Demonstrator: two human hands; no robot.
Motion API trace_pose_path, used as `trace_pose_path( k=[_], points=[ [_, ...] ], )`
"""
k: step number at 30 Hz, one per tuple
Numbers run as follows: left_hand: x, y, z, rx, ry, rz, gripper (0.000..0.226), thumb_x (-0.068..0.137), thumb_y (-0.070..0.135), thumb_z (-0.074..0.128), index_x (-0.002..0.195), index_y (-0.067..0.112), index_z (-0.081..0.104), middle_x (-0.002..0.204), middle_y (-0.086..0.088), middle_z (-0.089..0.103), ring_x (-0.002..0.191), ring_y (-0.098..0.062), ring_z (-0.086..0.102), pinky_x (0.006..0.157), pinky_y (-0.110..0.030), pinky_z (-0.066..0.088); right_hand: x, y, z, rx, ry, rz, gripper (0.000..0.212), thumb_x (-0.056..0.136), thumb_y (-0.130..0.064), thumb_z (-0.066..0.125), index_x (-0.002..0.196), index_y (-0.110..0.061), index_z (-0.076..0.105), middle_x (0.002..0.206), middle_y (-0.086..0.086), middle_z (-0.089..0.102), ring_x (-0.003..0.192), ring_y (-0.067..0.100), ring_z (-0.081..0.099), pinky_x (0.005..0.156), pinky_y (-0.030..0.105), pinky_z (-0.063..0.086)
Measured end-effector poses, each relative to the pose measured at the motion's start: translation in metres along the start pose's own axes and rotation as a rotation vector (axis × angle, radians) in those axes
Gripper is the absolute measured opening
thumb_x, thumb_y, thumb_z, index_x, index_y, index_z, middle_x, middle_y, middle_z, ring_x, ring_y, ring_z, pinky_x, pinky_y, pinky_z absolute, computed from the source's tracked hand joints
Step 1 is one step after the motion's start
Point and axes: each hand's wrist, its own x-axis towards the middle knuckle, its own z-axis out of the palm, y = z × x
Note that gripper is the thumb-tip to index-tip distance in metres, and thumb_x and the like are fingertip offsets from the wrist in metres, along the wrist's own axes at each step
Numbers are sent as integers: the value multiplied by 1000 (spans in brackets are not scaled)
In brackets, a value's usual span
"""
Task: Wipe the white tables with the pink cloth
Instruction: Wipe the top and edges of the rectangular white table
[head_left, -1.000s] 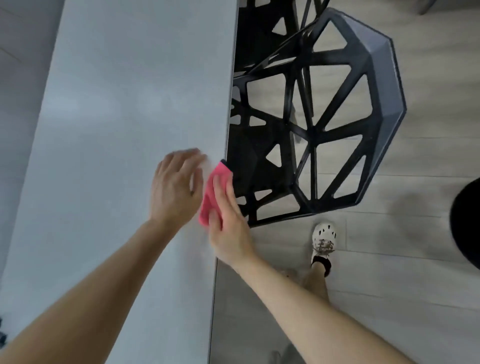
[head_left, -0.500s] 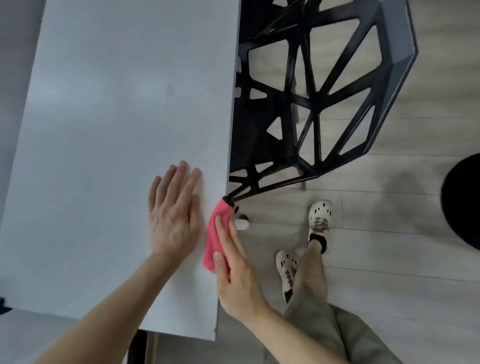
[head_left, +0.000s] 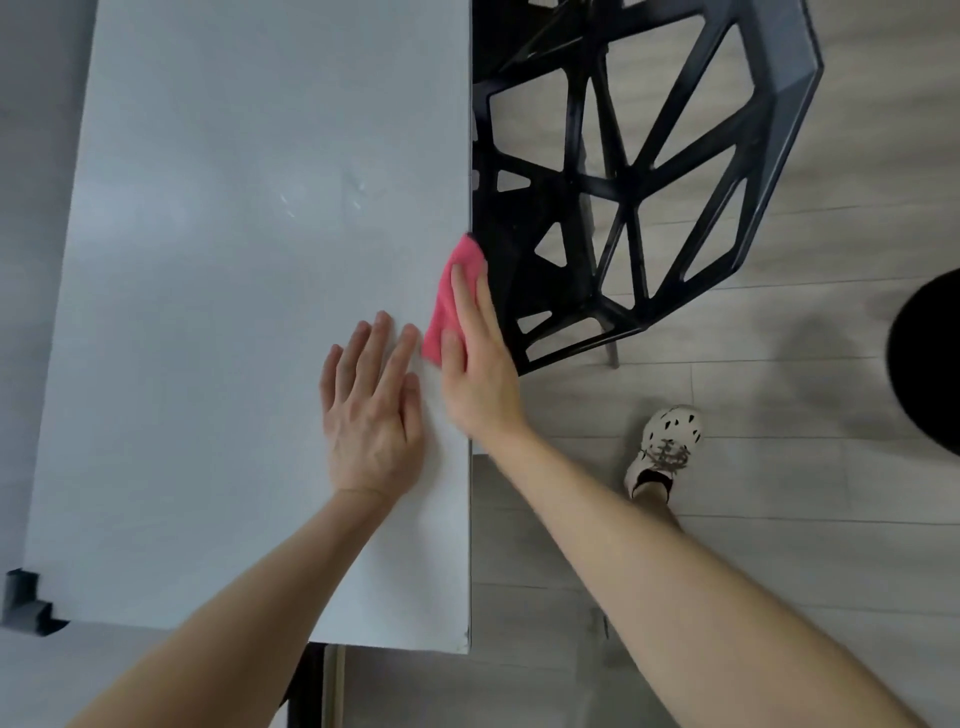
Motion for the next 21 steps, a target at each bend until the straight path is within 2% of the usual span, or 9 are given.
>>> trace_pose_path(
  k=[2,5,9,11,13,14,17,19,21],
  points=[
    [0,2,2,1,6,-17,51,113,25,38,162,23,50,175,-3,37,166,-20,24,132,-55,22,-70,8,1,18,-70,-3,62,117,-11,40,174,-25,19,183,-6,1,164,-2,9,121,5,21],
    [-1,3,4,-3,9,-31,52,112,24,38,162,22,50,174,-2,38,165,-20,25,133,-54,22,-127,10,-3,37,-178,58,66,116,-11,42,173,-32,16,183,-9,-1,162,-9,5,120,1,16],
    [-2,-2,4,21,-10,-3,52,113,26,37,164,23,47,176,-3,34,166,-20,21,133,-55,21,-44,6,-4,65,-144,79,70,114,-8,44,174,-31,17,183,-9,-3,159,-13,7,114,-3,18],
    [-2,-3,4,27,-10,5,52,114,25,37,165,24,45,176,-2,33,167,-20,20,133,-55,20,18,0,-8,31,-95,82,70,114,-11,43,174,-34,17,183,-9,-2,158,1,22,108,-2,25],
    [-3,-2,4,28,-2,10,52,113,24,37,165,25,45,176,-2,34,167,-20,20,133,-54,20,56,-4,-12,15,-79,65,70,114,-14,43,174,-37,15,183,-10,-2,158,17,31,109,12,31],
    [-2,-2,4,25,2,12,52,113,24,37,165,25,46,176,-2,34,167,-21,21,133,-54,20,59,-4,-13,13,-74,65,69,114,-14,43,174,-36,15,183,-10,-2,158,19,33,109,14,32],
    [-1,0,3,14,-3,12,51,113,25,38,164,25,47,175,-2,35,166,-21,23,133,-53,19,0,-1,-6,33,-40,43,68,114,-8,44,174,-30,20,183,-7,1,156,2,30,105,-3,30],
    [-1,2,0,0,-15,0,52,112,25,38,163,26,47,175,-2,35,166,-21,23,133,-52,18,-80,6,3,76,-59,19,67,114,-3,43,173,-25,21,183,-6,3,163,-4,12,120,3,21],
    [-2,3,-1,-3,-17,4,52,112,26,36,163,27,46,175,-1,36,165,-21,24,134,-51,16,-155,11,8,107,-98,39,67,115,-5,44,173,-29,20,182,-11,4,165,0,6,125,8,16]
  ],
)
